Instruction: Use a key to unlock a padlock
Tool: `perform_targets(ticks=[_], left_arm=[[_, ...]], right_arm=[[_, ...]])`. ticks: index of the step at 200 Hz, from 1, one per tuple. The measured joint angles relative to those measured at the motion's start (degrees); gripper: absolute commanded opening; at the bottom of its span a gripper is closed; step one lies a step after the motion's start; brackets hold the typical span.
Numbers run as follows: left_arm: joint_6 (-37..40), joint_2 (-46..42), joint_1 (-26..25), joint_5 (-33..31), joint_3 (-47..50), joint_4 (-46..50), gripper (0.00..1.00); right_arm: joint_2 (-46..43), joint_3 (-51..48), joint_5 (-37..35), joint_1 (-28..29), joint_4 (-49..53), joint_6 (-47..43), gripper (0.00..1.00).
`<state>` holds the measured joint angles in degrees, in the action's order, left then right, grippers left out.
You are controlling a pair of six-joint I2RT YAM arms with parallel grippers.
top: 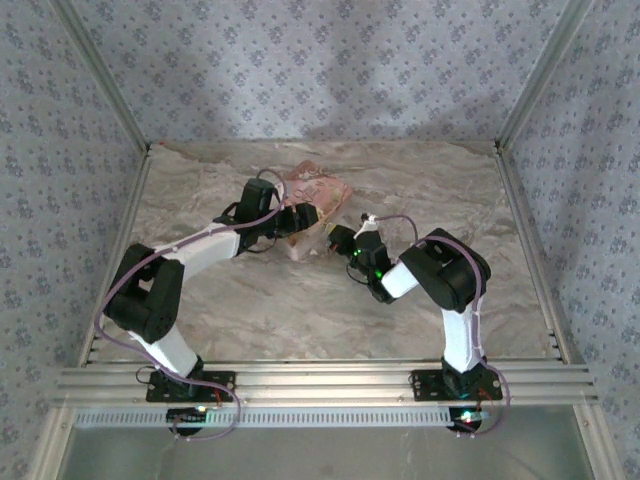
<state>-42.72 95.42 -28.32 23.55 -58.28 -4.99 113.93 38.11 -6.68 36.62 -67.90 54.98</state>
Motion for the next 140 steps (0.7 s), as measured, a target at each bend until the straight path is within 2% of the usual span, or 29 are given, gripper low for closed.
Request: perform_targets(ticks=[140], left_arm=[[0.0, 0.0, -0.2, 0.7, 0.0, 0.0, 0.70]], right_arm=[[2.3, 3.9, 0.5, -1.8, 0.5, 0.1, 0.00]])
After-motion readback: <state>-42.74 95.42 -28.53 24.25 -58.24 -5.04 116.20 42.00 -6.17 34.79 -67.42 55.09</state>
